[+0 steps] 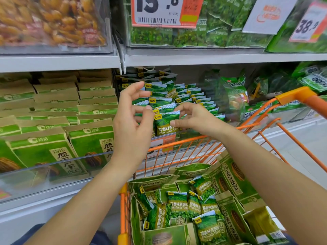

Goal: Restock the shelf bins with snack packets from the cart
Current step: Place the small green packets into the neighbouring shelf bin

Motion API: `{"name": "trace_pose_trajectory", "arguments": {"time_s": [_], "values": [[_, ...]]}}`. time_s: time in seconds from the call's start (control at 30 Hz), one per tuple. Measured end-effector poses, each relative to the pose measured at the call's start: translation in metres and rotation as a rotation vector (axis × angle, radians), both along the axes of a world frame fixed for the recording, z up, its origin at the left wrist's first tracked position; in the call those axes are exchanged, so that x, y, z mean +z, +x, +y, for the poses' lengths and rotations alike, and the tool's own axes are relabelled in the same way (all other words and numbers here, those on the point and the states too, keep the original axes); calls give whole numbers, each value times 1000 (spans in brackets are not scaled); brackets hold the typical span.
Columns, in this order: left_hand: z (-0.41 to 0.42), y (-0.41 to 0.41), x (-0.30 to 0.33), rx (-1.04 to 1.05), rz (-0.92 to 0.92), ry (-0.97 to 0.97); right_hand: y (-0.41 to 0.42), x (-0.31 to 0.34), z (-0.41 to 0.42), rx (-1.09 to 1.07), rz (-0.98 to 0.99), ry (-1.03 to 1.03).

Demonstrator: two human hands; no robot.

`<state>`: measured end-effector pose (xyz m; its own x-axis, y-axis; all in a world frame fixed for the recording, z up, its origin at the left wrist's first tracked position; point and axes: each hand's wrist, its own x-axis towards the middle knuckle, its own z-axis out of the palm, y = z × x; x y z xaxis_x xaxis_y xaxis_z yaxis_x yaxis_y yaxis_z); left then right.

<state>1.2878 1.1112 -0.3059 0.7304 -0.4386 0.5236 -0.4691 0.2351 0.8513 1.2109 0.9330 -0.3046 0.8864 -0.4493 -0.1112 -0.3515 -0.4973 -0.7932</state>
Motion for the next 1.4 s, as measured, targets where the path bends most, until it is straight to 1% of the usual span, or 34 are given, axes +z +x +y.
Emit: {"name": "trace_pose_trajectory", "arguments": {"time_s": [0.1, 0.17, 0.2, 0.27, 0.3, 0.33, 0.37, 0.4, 0.43, 0.5, 0.53, 0.57, 0.6, 0.63, 0.67, 0.7, 0.77, 0.8, 0.93, 1.0, 1.03, 1.1, 1.13, 1.2, 1.23, 1.3, 1.33, 1.4], "values": [[-1, 3, -2, -5, -8, 8, -4, 0, 0, -1, -10, 29], [-2, 4, -5, -17, -39, 66, -8, 7, -4, -94, -123, 105], [-2, 5, -7, -23, -85, 121, -11, 11, -8, -173, -218, 113], [-1, 3, -10, -27, -272, 268, -19, 19, -12, -308, -387, -2], [-1, 0, -12, -59, -378, 332, -25, 25, -8, -300, -423, -82], [-1, -3, -13, -130, -458, 394, -31, 28, -1, -235, -414, -142], [-1, -7, -14, -228, -507, 477, -40, 30, 10, -137, -357, -163], [-1, -13, -17, -325, -547, 601, -49, 29, 20, -31, -252, -153], [-2, -19, -22, -410, -600, 781, -59, 26, 29, 59, -106, -126], [-3, -28, -40, -521, -743, 1209, -77, 12, 38, 182, 226, -90], [-2, -32, -48, -567, -799, 1404, -84, 0, 39, 235, 386, -89], [-1, -33, -55, -610, -823, 1559, -90, -16, 38, 281, 536, -113], [0, -33, -60, -637, -817, 1655, -95, -34, 38, 324, 677, -171], [0, -32, -63, -650, -790, 1692, -98, -52, 38, 370, 798, -264], [0, -30, -64, -648, -762, 1679, -99, -69, 40, 419, 875, -357], [-2, -28, -62, -628, -742, 1636, -99, -85, 43, 469, 904, -422], [-5, -26, -58, -568, -746, 1552, -95, -109, 53, 515, 879, -472], [-6, -27, -56, -552, -756, 1541, -92, -119, 58, 519, 858, -480], [-4, -31, -59, -618, -744, 1600, -77, -137, 73, 472, 803, -601], [-2, -28, -58, -614, -751, 1600, -73, -137, 75, 475, 794, -635], [-2, -27, -58, -602, -754, 1587, -73, -136, 76, 469, 799, -604], [-2, -26, -54, -587, -732, 1554, -76, -130, 74, 440, 802, -474], [-2, -27, -52, -585, -698, 1533, -78, -124, 73, 441, 792, -411], [-2, -25, -49, -619, -583, 1454, -82, -104, 67, 439, 714, -367], [-2, -24, -48, -660, -511, 1411, -84, -91, 62, 414, 655, -357], [-2, -24, -46, -737, -357, 1298, -88, -59, 50, 295, 474, -291], [-3, -24, -44, -749, -303, 1205, -90, -42, 45, 223, 374, -217], [-6, -28, -36, -676, -238, 967, -93, -12, 41, 112, 162, -97]]}}
